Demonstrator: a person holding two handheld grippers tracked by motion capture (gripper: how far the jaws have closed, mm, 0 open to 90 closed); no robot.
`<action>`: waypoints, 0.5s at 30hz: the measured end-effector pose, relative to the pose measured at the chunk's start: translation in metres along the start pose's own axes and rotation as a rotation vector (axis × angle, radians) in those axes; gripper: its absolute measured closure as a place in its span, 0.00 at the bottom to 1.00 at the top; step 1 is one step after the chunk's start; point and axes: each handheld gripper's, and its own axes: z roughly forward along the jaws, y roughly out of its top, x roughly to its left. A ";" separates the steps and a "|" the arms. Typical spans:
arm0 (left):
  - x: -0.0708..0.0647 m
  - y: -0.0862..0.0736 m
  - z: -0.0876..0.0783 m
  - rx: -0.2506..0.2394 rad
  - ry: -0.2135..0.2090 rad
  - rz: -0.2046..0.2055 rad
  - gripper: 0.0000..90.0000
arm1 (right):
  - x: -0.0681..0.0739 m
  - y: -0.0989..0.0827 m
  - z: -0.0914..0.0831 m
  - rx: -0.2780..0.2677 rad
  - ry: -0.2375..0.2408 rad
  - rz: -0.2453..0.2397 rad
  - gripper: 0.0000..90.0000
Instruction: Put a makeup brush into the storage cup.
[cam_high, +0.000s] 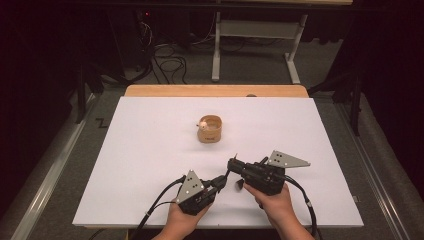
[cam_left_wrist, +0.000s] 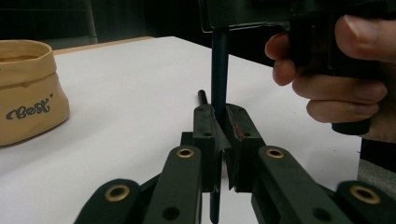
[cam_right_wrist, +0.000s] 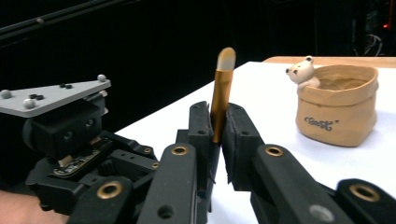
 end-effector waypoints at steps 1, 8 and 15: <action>0.000 0.000 0.000 0.000 0.000 0.000 0.93 | 0.000 0.000 0.000 0.000 0.009 0.000 0.94; 0.000 0.000 0.000 0.002 -0.003 -0.001 0.93 | 0.001 0.000 0.001 0.004 0.009 -0.007 0.95; 0.001 0.000 0.001 0.007 -0.011 -0.009 0.93 | 0.001 0.000 0.001 0.005 0.008 -0.013 0.95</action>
